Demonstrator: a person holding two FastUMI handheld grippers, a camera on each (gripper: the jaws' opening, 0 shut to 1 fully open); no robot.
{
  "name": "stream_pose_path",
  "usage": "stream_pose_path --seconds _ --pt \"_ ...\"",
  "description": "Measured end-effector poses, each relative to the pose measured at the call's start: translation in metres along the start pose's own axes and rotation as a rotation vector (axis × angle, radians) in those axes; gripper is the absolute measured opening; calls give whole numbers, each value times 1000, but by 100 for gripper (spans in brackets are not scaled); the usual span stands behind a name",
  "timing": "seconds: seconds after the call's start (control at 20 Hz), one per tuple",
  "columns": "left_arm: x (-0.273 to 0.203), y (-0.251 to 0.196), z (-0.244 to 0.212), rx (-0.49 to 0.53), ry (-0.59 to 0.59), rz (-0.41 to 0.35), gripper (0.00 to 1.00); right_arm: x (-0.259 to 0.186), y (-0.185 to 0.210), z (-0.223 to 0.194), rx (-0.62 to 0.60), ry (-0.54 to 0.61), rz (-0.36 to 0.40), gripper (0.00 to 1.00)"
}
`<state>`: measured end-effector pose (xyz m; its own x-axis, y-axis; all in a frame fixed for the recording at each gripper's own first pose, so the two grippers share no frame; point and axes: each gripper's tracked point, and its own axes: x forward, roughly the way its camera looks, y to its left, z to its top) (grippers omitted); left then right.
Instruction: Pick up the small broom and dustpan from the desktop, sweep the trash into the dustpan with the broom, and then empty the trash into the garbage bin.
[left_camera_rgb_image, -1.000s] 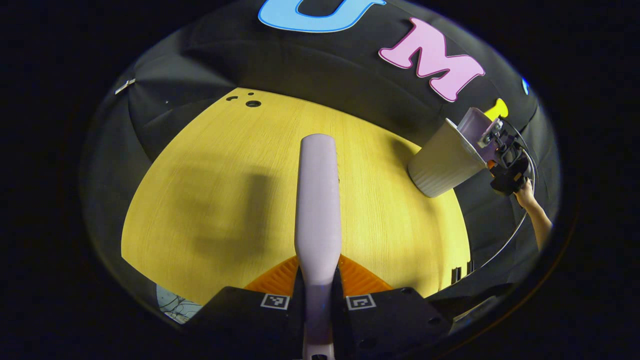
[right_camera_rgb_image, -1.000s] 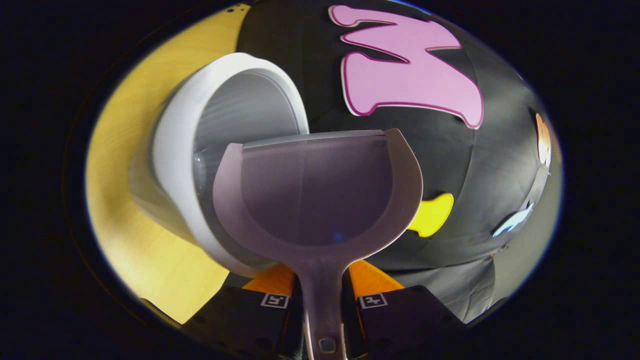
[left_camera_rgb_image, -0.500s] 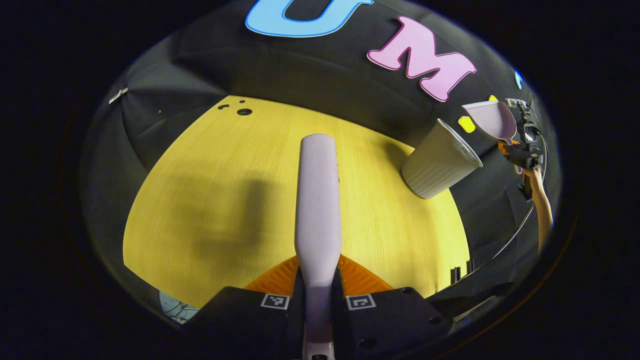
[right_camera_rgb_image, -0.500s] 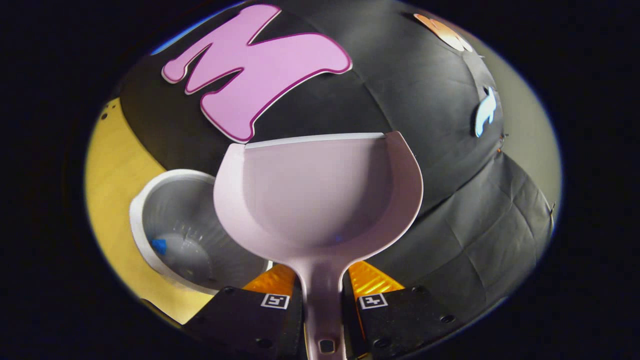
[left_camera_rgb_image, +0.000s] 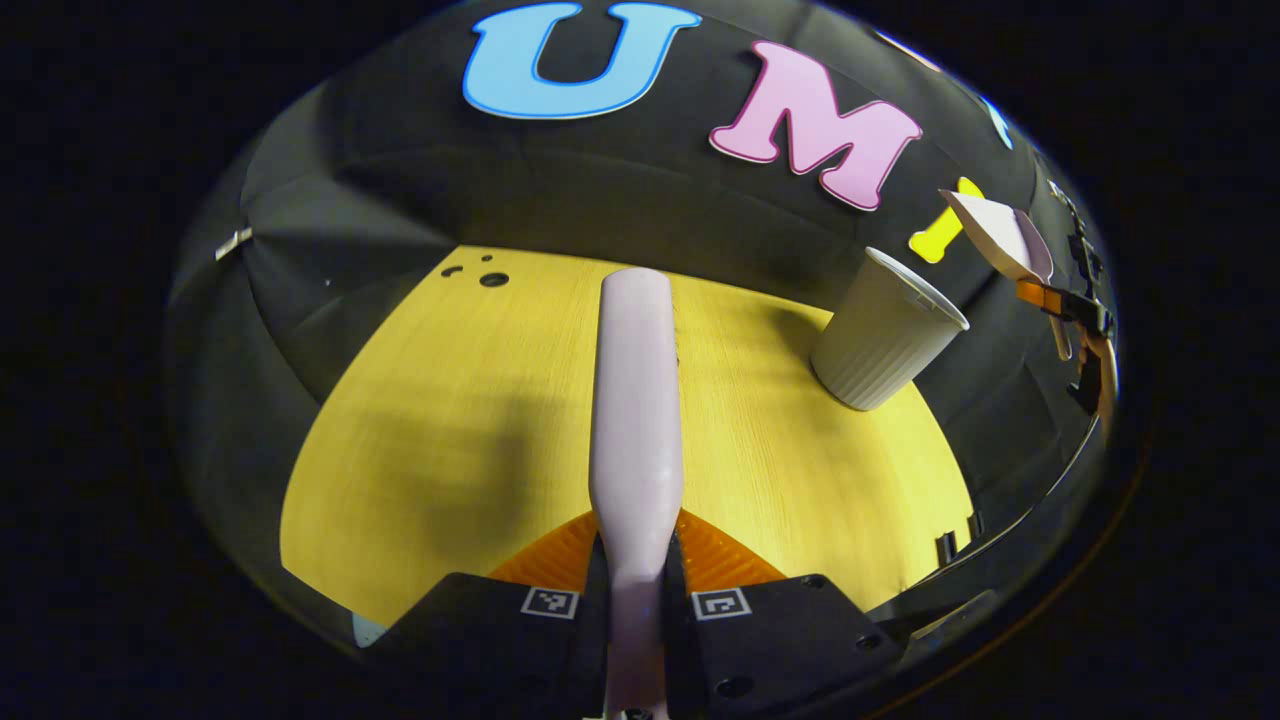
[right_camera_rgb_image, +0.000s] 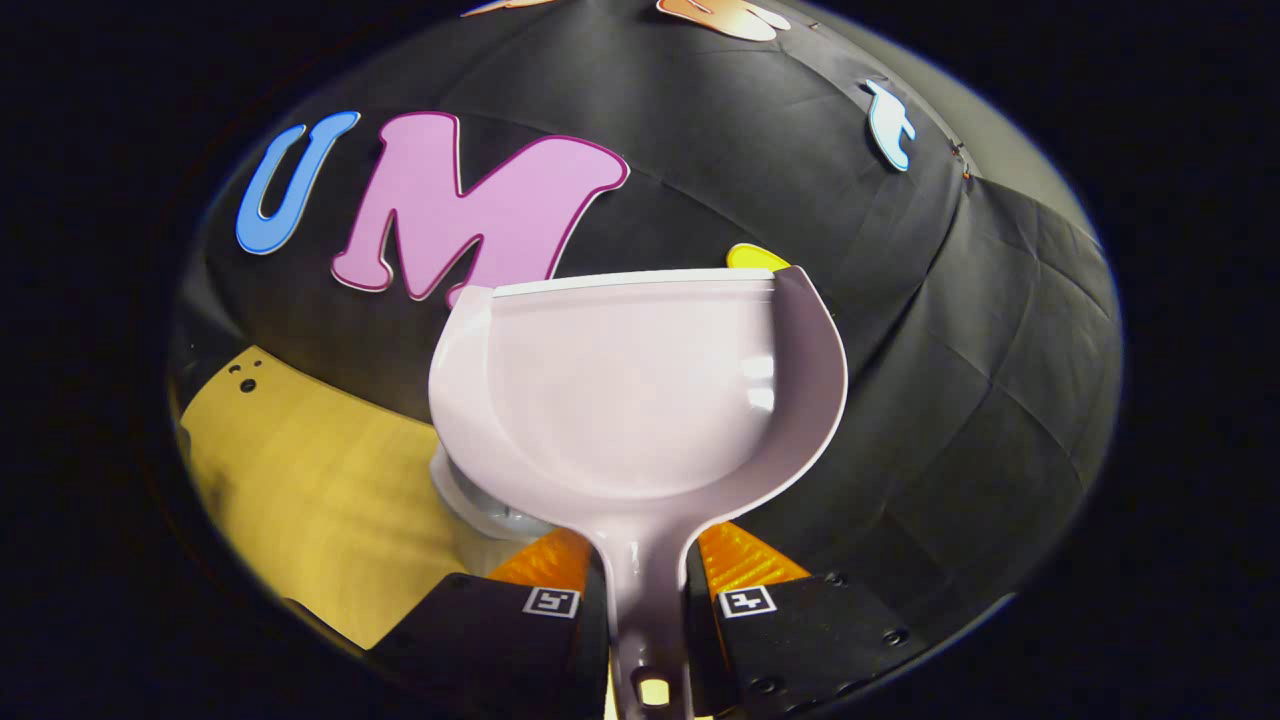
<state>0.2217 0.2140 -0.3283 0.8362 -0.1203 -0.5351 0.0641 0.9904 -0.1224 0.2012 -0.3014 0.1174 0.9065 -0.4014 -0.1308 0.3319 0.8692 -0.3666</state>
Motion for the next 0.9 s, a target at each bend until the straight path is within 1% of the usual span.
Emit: stream_pose_path --seconds 0.05,0.1,0.35,0.4,0.45,0.5,0.55,0.6,0.75,0.8,0.85,0.9 --pt "1 -1 1 18 -7 -1 30 -1 1 -1 12 8 16 35" --pt "2 -2 1 31 -9 -4 27 -1 3 -2 30 19 35 35" --pt "16 5 -12 118 20 16 27 -7 11 -1 111 113 134 36" --pt "20 6 -17 124 32 11 24 -8 13 -2 119 134 156 36" --pt "24 5 -21 124 43 0 27 -8 15 -4 125 155 180 35" --pt "29 6 -25 126 57 -5 27 -9 17 -5 130 178 203 35" --pt "36 9 -30 130 74 -5 27 -11 18 -8 131 205 226 42" --pt "42 12 -35 135 93 -2 27 -12 19 -12 127 237 249 35" --pt "61 15 -49 141 155 8 27 -18 25 -21 132 353 330 36" --pt "68 16 -56 146 184 14 27 -21 25 -25 125 389 357 30" --pt "75 18 -62 154 211 24 27 -20 25 -25 117 426 380 36" --pt "82 19 -66 163 229 31 27 -18 24 -27 114 459 400 36"
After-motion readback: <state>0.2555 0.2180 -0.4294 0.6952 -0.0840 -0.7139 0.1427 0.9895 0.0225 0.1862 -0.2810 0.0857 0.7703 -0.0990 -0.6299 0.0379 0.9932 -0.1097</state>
